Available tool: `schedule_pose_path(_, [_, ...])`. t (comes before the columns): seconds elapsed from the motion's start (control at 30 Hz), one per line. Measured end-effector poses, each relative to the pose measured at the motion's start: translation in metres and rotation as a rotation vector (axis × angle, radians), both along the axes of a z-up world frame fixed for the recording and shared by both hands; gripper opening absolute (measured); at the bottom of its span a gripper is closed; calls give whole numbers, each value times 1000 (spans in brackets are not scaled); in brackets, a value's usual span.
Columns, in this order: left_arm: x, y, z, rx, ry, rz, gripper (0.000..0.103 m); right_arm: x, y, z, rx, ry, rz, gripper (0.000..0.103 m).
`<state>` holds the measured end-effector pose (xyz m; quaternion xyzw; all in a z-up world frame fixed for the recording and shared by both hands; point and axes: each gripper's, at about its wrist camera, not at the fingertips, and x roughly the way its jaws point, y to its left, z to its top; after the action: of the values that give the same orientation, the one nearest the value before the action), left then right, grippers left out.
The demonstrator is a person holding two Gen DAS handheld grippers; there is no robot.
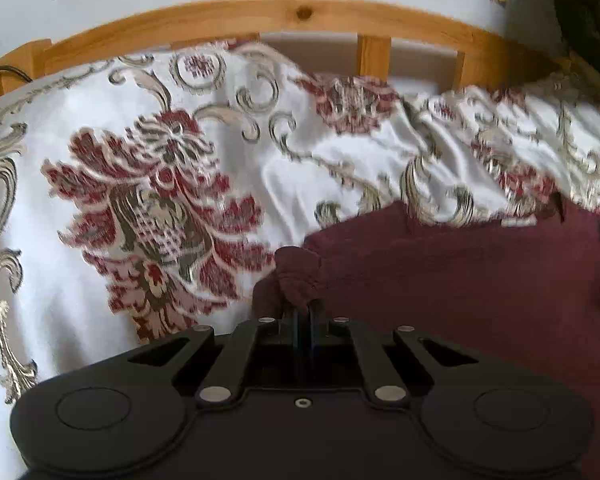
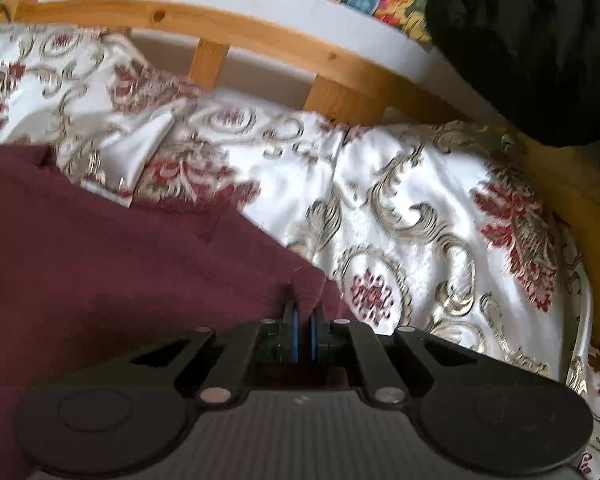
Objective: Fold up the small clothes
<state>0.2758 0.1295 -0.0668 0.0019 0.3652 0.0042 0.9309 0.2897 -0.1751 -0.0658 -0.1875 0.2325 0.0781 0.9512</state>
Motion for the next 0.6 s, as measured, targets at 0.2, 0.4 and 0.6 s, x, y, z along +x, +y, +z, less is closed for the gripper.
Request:
schedule_pose_path(0.2, [-1,-4,0,19,18,3,13,-1,-2,-3,10,-4,-2,15])
schedule_pose_path(0.4, [-6,-3,10,-49,39,16,54,-8,-9,5,59,26,-44,56])
schedule_pose_path(0.6, [-34,-31,25,100,-4,4,90,-39,-16,21,82,0,-82,92])
